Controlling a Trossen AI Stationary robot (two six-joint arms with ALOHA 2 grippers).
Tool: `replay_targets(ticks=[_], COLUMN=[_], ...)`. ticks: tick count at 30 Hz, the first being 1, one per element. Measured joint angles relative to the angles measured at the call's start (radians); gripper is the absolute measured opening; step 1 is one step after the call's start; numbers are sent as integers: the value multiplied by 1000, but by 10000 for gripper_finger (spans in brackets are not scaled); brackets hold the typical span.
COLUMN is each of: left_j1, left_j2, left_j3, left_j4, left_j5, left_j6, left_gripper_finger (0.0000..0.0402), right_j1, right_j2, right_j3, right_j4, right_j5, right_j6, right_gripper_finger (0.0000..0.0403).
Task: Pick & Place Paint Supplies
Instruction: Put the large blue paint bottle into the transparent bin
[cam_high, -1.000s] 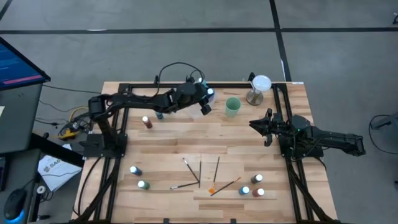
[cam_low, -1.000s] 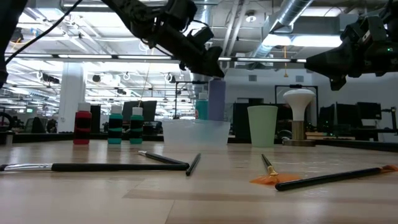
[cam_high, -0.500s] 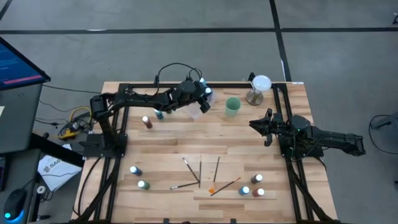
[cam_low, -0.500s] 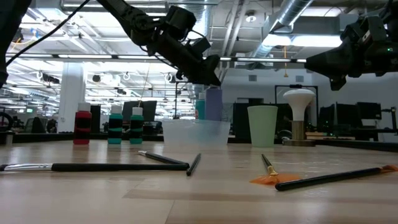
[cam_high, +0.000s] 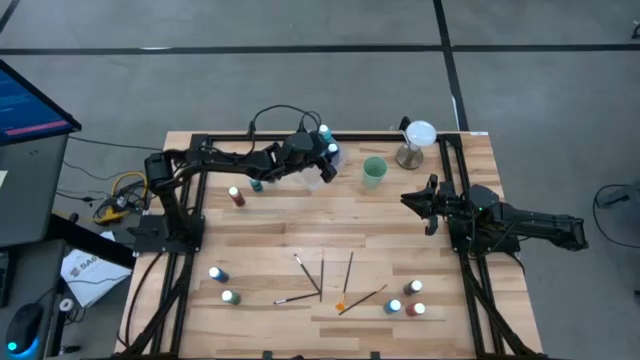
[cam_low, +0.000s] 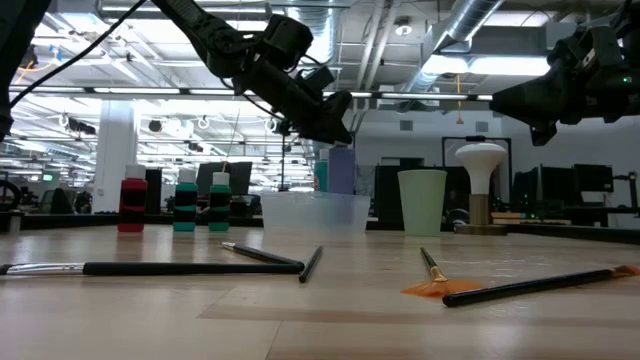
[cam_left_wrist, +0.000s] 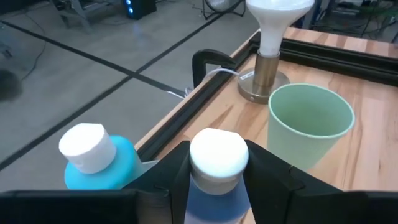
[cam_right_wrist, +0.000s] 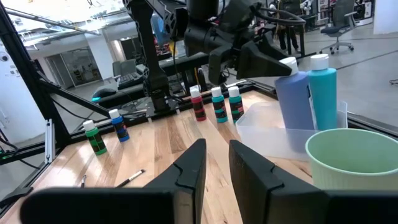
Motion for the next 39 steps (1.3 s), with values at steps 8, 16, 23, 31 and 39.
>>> replay_targets(ticks=[8, 16, 23, 31, 39], left_j1=[9, 9, 11, 25, 37], left_j2=[9, 30, 42, 43, 43], left_j3=[0, 0, 0, 0, 2], left_j4=[23, 33, 63, 68, 89], left_j5=[1, 0, 0, 2, 35], left_j6=[-12, -39, -40, -42, -41], left_gripper_finger=[123, 126, 126, 124, 146], right_j1=[0, 0, 0, 0, 0], right_j2=[0, 0, 0, 0, 0], right_j3=[0, 0, 0, 0, 0], right_j4=[0, 0, 0, 0, 0], right_j5=[0, 0, 0, 0, 0], right_j6=[0, 0, 0, 0, 0], right_gripper_finger=[65, 65, 65, 66, 66])
